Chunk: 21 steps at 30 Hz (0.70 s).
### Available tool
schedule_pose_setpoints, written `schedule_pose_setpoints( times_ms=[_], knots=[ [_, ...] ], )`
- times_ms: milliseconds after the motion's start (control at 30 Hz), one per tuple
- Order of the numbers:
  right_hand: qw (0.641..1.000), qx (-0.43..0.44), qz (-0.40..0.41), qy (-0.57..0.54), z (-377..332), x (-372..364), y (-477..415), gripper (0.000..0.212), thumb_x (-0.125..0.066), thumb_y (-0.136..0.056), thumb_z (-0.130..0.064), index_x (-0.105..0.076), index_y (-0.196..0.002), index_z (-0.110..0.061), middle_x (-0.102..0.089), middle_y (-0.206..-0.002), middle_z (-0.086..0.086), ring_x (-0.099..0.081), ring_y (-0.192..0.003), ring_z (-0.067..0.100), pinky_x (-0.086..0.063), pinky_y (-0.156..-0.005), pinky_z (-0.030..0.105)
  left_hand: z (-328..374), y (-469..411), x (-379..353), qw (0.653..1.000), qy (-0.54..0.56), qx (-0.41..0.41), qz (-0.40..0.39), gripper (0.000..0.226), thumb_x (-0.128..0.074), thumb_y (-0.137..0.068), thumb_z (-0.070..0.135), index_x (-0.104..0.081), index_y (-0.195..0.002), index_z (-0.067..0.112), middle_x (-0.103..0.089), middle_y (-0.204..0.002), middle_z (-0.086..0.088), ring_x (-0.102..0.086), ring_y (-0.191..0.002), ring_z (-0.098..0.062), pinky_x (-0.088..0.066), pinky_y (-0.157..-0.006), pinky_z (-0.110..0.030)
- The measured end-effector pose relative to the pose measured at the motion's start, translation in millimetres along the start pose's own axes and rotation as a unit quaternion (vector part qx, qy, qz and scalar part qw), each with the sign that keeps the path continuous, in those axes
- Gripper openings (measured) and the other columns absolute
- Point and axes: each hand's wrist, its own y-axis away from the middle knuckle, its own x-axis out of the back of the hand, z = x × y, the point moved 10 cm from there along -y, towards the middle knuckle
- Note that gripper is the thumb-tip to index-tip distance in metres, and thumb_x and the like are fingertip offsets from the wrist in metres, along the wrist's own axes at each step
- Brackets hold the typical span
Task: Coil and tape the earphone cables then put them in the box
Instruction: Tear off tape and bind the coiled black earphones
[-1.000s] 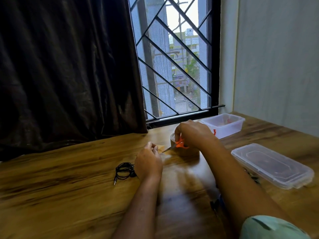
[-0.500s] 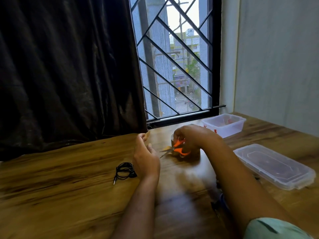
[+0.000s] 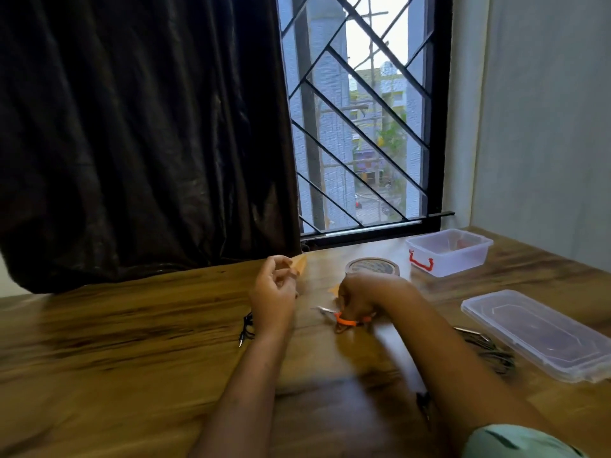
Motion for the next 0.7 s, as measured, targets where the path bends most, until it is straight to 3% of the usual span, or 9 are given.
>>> schedule_pose_setpoints(
  times_ms=[100, 233, 333, 467, 533, 600, 700],
  knots=[
    [0.999, -0.016, -0.003, 0.028, 0.8, -2.6, -2.7, 0.03, -0.073, -0.08, -0.031, -0.066, -0.102, -0.012, -0.058, -0.089, 0.003, -0.057, -0.082, 0.021, -0.043, -0.067, 0.024, -13.8, -7.5, 27.3, 0.999, -0.035, 0.022, -0.032, 0.015, -0.06, -0.089, 0.008, -0.059, -0.093, 0.023, -0.061, -0.082, 0.013, -0.061, -0.07, -0.01, -0.056, -0.066, -0.043],
    [0.998, -0.038, -0.05, 0.006, -1.3, -15.4, -5.2, 0.04, -0.074, -0.079, -0.021, -0.061, -0.113, -0.004, -0.062, -0.095, 0.005, -0.053, -0.059, 0.007, -0.038, -0.049, 0.02, -34.1, -18.0, 60.0, 0.99, -0.119, 0.018, -0.079, 0.021, -0.06, -0.089, 0.01, -0.058, -0.096, 0.029, -0.061, -0.098, 0.009, -0.062, -0.08, -0.011, -0.059, -0.063, -0.037],
    [0.996, -0.037, -0.073, -0.02, -0.5, -18.9, -5.4, 0.033, -0.075, -0.078, -0.015, -0.053, -0.102, -0.008, -0.063, -0.099, 0.009, -0.056, -0.051, 0.006, -0.045, -0.048, 0.021, -43.3, -23.2, 72.4, 0.984, -0.15, 0.012, -0.101, 0.019, -0.059, -0.09, 0.013, -0.056, -0.097, 0.03, -0.058, -0.102, 0.006, -0.061, -0.085, -0.017, -0.047, -0.055, -0.022],
    [0.997, 0.002, -0.072, -0.011, -0.2, -22.5, -13.0, 0.039, -0.081, -0.07, -0.025, -0.044, -0.081, -0.02, -0.062, -0.08, 0.007, -0.054, -0.057, 0.014, -0.042, -0.053, 0.023, -48.9, -25.4, 65.8, 0.978, -0.158, 0.001, -0.138, 0.016, -0.058, -0.091, 0.015, -0.054, -0.1, 0.029, -0.055, -0.094, 0.009, -0.056, -0.079, -0.012, -0.041, -0.055, -0.018],
    [0.995, 0.01, -0.091, -0.027, -0.2, -26.7, -13.2, 0.036, -0.082, -0.07, -0.027, -0.047, -0.075, -0.021, -0.058, -0.069, 0.005, -0.05, -0.052, 0.013, -0.039, -0.05, 0.022, -48.2, -25.3, 57.3, 0.971, -0.171, -0.023, -0.163, 0.017, -0.056, -0.092, 0.016, -0.054, -0.099, 0.031, -0.054, -0.092, 0.01, -0.055, -0.074, -0.013, -0.045, -0.056, -0.024],
    [0.991, 0.008, -0.108, -0.084, -0.4, -29.1, -10.2, 0.029, -0.079, -0.075, -0.017, -0.051, -0.068, -0.019, -0.056, -0.058, 0.0, -0.052, -0.043, 0.006, -0.041, -0.046, 0.017, -49.6, -23.6, 50.0, 0.964, -0.189, -0.046, -0.183, 0.018, -0.055, -0.092, 0.016, -0.053, -0.095, 0.034, -0.055, -0.091, 0.008, -0.055, -0.07, -0.016, -0.047, -0.057, -0.032],
    [0.986, 0.013, -0.126, -0.106, -5.2, -31.0, -4.1, 0.022, -0.068, -0.083, -0.003, -0.057, -0.071, -0.017, -0.06, -0.064, 0.0, -0.058, -0.05, 0.003, -0.046, -0.051, 0.012, -56.3, -22.4, 50.6, 0.955, -0.225, -0.056, -0.186, 0.016, -0.053, -0.092, 0.018, -0.052, -0.095, 0.034, -0.053, -0.087, 0.012, -0.054, -0.068, -0.017, -0.051, -0.06, -0.041]
  ],
)
